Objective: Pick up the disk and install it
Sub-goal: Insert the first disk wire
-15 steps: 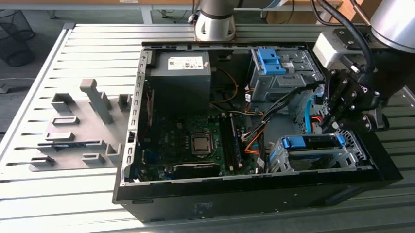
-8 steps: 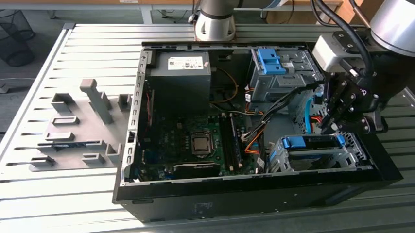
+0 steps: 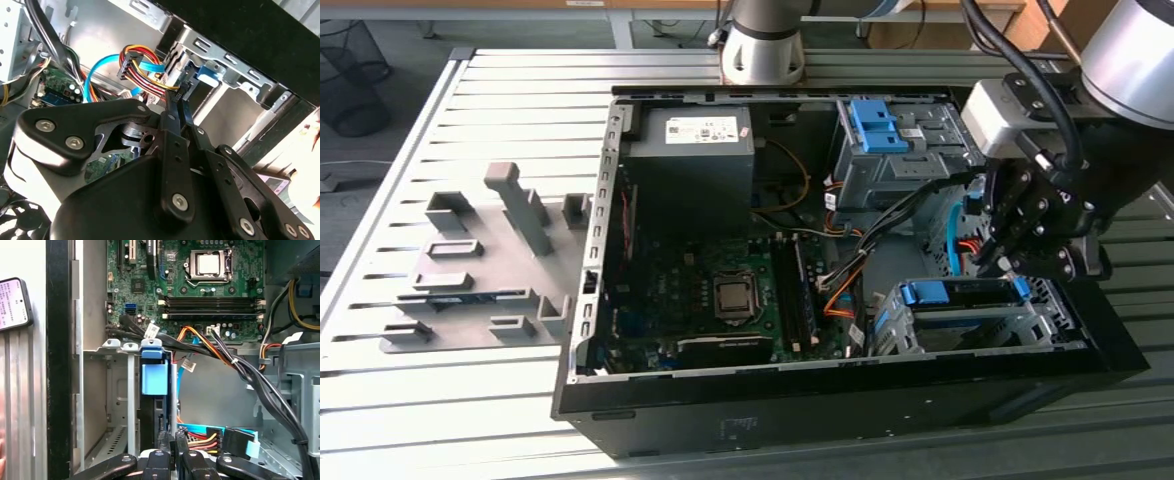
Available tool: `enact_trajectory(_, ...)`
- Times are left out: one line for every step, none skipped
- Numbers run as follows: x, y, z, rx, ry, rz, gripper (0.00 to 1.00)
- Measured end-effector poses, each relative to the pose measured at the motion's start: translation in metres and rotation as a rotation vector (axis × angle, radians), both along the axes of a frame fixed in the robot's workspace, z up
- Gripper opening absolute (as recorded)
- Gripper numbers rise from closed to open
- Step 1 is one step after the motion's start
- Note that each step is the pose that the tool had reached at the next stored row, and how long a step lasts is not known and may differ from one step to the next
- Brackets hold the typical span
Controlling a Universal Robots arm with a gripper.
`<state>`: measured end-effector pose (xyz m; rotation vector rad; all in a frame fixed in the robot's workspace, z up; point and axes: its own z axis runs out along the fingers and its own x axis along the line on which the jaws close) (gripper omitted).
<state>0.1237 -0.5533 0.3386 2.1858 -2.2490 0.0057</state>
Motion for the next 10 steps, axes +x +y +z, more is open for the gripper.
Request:
enact_trajectory(-0.0004,-0.0022,-0.0003,0.0007,0.0000,0.000,0.16)
enact_trajectory(-0.0009,-0.0035,-0.0005,0.0011,-0.0001,0.000,0.16)
enact_trajectory(-0.0011,-0.0035,-0.0007,0.0015,-0.0001,0.000,0.16)
enact_trajectory(-0.0015,-0.0035,-0.0009,0.0016,-0.0002,0.000,0.16)
enact_trajectory(-0.0018,-0.0036,-0.0010,0.0014,-0.0004,0.000,0.16)
enact_trajectory(-0.0018,-0.0036,-0.0011,0.0012,-0.0004,0.000,0.16)
enact_trajectory(-0.0018,-0.0036,-0.0012,0.0011,-0.0004,0.000,0.16)
enact_trajectory(-0.0018,-0.0036,-0.0017,0.0016,-0.0004,0.000,0.16)
enact_trajectory(-0.0018,-0.0036,-0.0021,0.0017,-0.0004,0.000,0.16)
enact_trajectory(-0.0016,-0.0036,-0.0023,0.0016,-0.0004,0.000,0.16)
